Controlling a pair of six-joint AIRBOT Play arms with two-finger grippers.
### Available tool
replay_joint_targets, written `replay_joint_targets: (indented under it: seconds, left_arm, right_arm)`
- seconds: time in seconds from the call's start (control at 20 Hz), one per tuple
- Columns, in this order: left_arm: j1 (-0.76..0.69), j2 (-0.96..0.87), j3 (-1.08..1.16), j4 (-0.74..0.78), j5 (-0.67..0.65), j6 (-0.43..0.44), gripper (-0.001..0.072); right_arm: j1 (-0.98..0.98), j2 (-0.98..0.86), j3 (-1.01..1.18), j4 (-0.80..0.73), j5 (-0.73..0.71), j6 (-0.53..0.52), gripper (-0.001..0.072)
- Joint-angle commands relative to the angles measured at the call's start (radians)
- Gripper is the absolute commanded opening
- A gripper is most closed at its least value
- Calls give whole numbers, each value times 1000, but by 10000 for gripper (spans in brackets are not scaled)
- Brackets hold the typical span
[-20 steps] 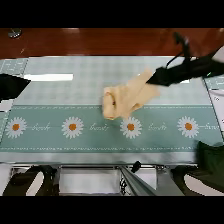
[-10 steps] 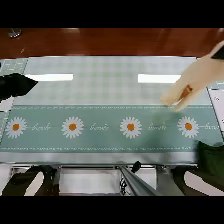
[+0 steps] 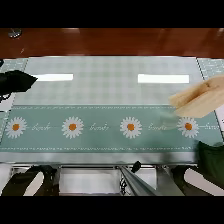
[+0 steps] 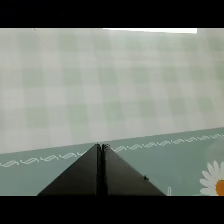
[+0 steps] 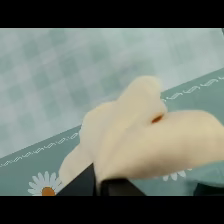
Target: Fold the shirts.
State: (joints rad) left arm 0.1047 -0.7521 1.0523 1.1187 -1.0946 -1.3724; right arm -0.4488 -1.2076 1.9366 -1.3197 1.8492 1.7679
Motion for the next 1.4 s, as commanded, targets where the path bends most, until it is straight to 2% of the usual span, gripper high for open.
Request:
replay_joint_targets:
  seconds: [0.0,0.25,0.4,0.55,0.65,0.95,1.2,1.35]
  left_arm:
    - [1,-55,0,39,93,22,21]
    - [1,-187,0,38,193,42,21]
    - [1,-290,0,38,257,82,21]
    - [1,-380,1,38,299,82,21]
    - [1,-416,3,38,311,101,21]
    - [7,-436,3,38,306,150,21]
    - [14,-435,8,38,240,156,21]
    - [18,-435,23,34,204,156,21]
  right_arm:
    - [-26,48,-114,-96,10,15,39]
    - [-109,219,-407,-322,10,-61,39]
    - [-256,325,-556,-464,10,-121,39]
    - [-401,407,-706,-573,9,-185,39]
    - [-499,440,-800,-657,8,-191,39]
    - [-713,445,-944,-793,10,-240,39]
    - [-832,445,-955,-834,7,-307,40]
    - [-916,456,-956,-833,14,-307,40]
